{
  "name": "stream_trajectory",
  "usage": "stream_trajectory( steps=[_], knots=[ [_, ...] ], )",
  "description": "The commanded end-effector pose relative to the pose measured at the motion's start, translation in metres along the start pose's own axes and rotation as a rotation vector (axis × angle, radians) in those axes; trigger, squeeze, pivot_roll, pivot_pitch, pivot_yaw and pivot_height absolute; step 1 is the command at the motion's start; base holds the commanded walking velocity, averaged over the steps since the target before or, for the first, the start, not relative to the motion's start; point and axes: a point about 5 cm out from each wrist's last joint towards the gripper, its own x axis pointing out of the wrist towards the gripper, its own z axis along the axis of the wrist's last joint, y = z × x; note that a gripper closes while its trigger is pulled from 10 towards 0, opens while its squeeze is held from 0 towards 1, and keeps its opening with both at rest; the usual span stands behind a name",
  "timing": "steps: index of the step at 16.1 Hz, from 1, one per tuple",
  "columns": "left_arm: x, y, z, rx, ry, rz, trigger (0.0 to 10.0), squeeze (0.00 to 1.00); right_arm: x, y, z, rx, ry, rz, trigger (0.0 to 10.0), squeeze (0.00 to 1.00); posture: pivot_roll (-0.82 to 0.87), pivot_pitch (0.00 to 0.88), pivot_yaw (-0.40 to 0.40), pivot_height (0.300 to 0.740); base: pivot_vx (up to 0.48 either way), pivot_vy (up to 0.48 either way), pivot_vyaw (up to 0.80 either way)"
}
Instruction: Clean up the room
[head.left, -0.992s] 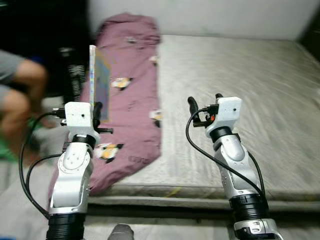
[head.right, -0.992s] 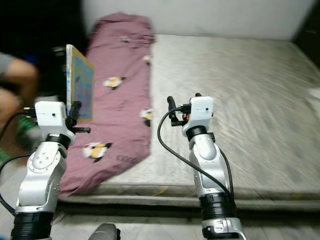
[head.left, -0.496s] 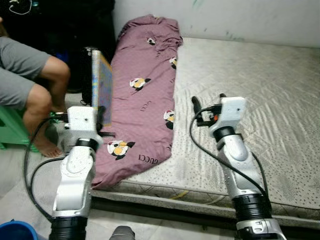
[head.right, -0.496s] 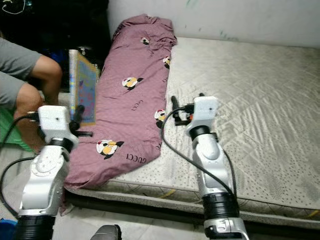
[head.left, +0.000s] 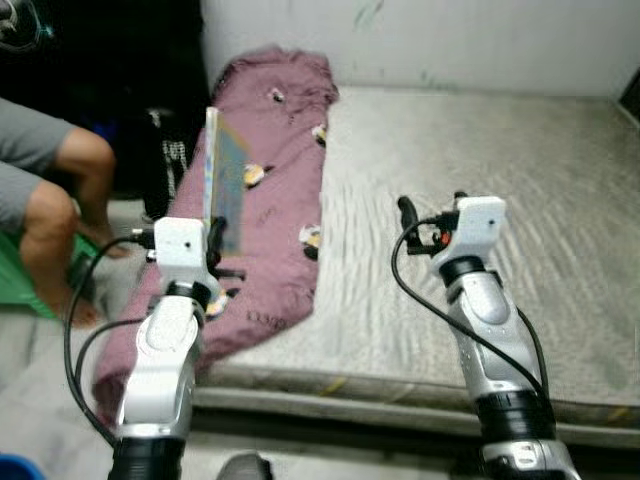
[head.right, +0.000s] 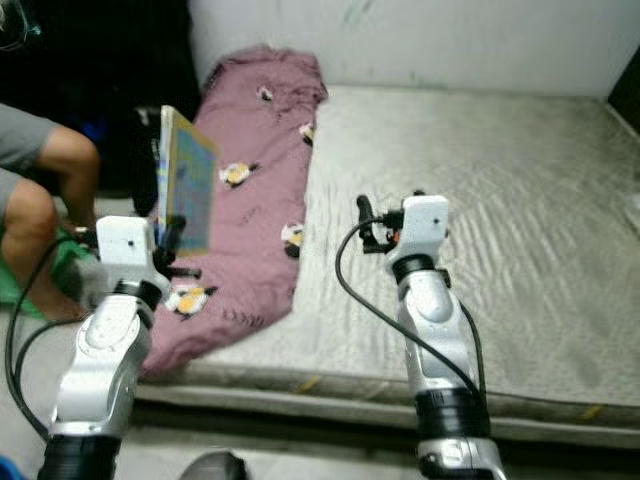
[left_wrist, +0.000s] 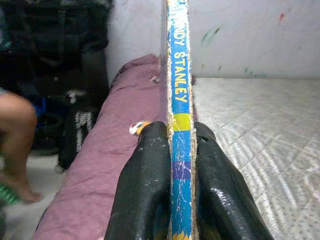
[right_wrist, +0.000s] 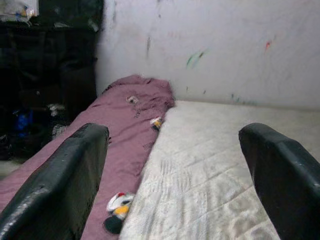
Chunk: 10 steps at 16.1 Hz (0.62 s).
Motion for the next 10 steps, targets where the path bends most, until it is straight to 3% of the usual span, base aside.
stream_trajectory(
  steps=[1, 8, 10],
  knots=[
    [0.0020, 0.0028, 0.0091, -0.002, -0.046, 0.014, 10.0, 0.00, 0.0026, 0.0023, 0.0031, -0.005, -0.009, 0.013, 10.0, 0.00, 0.01, 0.000, -0.020, 0.740, 0.000, -0.315, 0.00],
    [0.0020, 0.0034, 0.0084, -0.005, -0.047, 0.018, 10.0, 0.00, 0.0023, 0.0020, 0.0023, -0.010, -0.006, 0.013, 10.0, 0.00, 0.01, 0.000, -0.020, 0.740, 0.000, -0.305, 0.00],
    [0.0020, 0.0030, 0.0084, 0.001, -0.048, 0.016, 10.0, 0.00, 0.0022, 0.0016, 0.0020, -0.012, -0.005, 0.014, 10.0, 0.00, 0.01, 0.000, -0.021, 0.740, 0.000, 0.000, 0.00]
  ],
)
